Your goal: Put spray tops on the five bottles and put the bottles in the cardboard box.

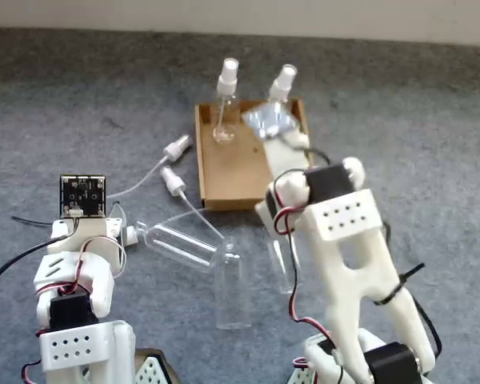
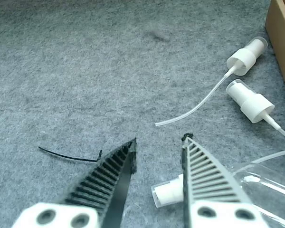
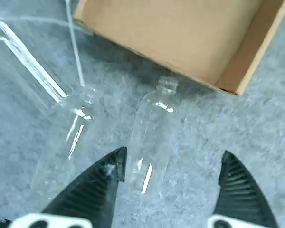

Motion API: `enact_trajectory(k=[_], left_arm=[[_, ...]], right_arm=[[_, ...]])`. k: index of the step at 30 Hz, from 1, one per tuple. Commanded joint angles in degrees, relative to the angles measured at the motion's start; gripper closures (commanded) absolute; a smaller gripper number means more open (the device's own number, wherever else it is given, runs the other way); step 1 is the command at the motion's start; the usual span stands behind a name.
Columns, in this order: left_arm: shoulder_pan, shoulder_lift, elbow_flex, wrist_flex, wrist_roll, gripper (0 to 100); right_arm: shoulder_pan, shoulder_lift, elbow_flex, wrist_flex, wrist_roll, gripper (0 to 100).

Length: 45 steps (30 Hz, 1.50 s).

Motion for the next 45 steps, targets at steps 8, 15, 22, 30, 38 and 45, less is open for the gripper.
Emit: enact_trajectory(k=[8,15,22,30,38,45], left_arm=[[1.54,-0.4,0.66,-1.49,0.62,84],[1.54,-0.48,0.84,-1.49,0.62,84],[1.63,-0.57,0.84,-1.49,0.62,84],[1.63,-0.57,0.92,-1.49,0.62,84],[1.54,-0.57,0.92,-1.49,0.62,84],[1.54,-0.57,0.92,-1.49,0.62,84]], right_arm=[[-2.24,0.4,18.86,-15.43,-2.55,67.4],[-2.59,0.48,27.56,-23.87,-4.92,67.4],[-2.33,0.4,33.54,-28.09,-4.57,77.4],[-2.15,-0.22,36.26,-24.66,-0.88,90.1],[0.48,-5.58,31.52,-6.81,9.32,95.4],[12.62,-21.49,16.57,10.59,17.32,95.4]])
